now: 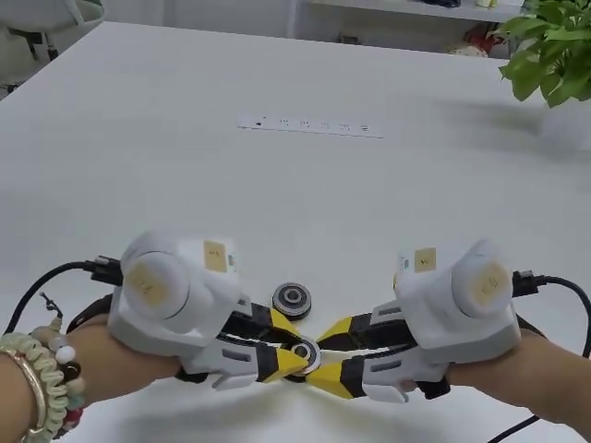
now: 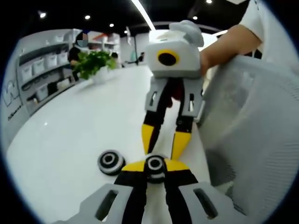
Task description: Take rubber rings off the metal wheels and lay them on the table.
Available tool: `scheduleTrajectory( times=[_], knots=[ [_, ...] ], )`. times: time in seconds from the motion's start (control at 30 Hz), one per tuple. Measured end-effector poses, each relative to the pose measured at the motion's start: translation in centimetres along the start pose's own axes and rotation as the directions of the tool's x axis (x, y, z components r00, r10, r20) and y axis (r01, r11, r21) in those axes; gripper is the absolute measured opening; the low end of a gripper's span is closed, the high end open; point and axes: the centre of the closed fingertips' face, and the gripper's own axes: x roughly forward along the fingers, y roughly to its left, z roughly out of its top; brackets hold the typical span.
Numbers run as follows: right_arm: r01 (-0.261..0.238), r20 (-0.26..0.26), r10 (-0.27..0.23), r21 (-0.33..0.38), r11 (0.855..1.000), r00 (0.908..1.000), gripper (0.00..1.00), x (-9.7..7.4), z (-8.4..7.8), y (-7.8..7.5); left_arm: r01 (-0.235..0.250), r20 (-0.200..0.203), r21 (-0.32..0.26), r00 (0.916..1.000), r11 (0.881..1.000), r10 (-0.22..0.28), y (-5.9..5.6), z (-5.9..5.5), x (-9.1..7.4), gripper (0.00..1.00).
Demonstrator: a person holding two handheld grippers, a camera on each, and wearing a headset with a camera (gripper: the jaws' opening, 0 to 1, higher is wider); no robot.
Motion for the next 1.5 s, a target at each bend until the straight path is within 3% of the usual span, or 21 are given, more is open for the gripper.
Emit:
scheduleTrajectory(
  times=[0.43,0.53,0.57,0.87,1.2,1.43,1.5],
  knots=[
    [0.002,-0.021,-0.003,-0.026,1.0,0.9998,0.17,-0.1,-0.1,0.0,-0.005,0.019,-0.012,0.9998,1.0,0.005,0.0,0.0,0.0,0.14],
    [0.006,-0.061,-0.009,-0.048,0.999,0.9981,0.13,-0.1,-0.7,-0.1,-0.005,0.02,-0.012,0.9998,1.0,0.005,-0.1,0.0,0.0,0.14],
    [0.004,-0.065,-0.007,-0.045,0.999,0.9979,0.09,-0.1,-0.8,-0.1,-0.005,0.02,-0.011,0.9998,1.0,0.005,-0.1,0.0,0.0,0.14],
    [0.025,-0.083,-0.032,-0.09,0.996,0.996,0.04,-0.1,-0.7,-0.3,-0.008,0.022,-0.014,0.9997,1.0,0.009,0.0,0.0,0.0,0.14],
    [0.064,-0.123,-0.063,-0.001,0.998,0.9904,0.0,-0.1,-0.8,-0.8,-0.013,0.024,-0.013,0.9996,1.0,0.013,0.0,-0.1,0.0,0.14],
    [0.091,-0.116,-0.083,0.065,0.994,0.9897,0.0,-0.5,-0.7,-1.4,-0.016,0.022,-0.013,0.9996,1.0,0.016,0.1,-0.1,-0.1,0.14],
    [0.098,-0.096,-0.086,0.125,0.987,0.9916,0.0,-0.8,-0.4,-1.6,-0.017,0.022,-0.012,0.9996,1.0,0.017,0.1,-0.1,-0.1,0.14]
  ],
)
